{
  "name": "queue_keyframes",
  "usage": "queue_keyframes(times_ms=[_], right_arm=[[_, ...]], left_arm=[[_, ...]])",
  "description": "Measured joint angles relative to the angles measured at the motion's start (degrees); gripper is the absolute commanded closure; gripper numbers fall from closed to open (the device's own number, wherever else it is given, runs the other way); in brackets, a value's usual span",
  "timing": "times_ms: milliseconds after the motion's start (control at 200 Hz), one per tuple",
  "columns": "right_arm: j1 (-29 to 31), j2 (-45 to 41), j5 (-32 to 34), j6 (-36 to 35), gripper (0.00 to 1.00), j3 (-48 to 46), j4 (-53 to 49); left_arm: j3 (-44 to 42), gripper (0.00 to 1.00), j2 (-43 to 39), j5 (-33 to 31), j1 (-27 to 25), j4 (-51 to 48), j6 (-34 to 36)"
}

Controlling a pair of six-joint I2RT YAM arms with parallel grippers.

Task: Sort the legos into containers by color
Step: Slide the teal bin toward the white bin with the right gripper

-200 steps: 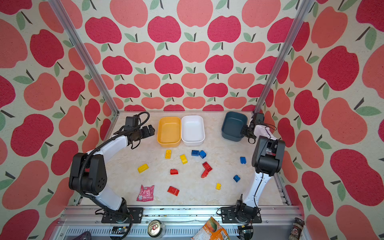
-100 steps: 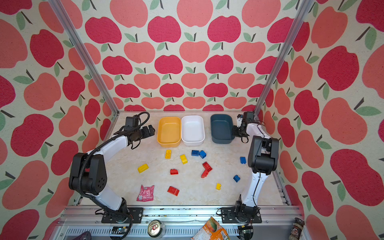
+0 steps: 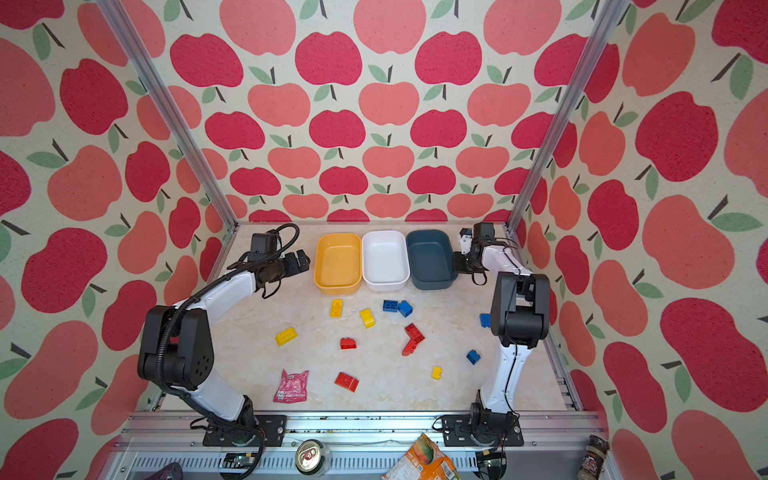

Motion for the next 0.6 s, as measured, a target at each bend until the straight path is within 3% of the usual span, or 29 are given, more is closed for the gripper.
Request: queue_keyframes(times_ms=[575, 600], right_arm=[[2.14, -1.57, -1.16, 0.87, 1.00, -2.16, -0.02], [2.14, -1.60, -1.22, 0.94, 0.97, -2.16, -0.09]], left_arm=[[0.00, 0.01, 0.00, 0.00, 0.00, 0.00, 0.00], [0.00, 0.01, 0.00, 0.00, 0.00, 0.00, 0.00]])
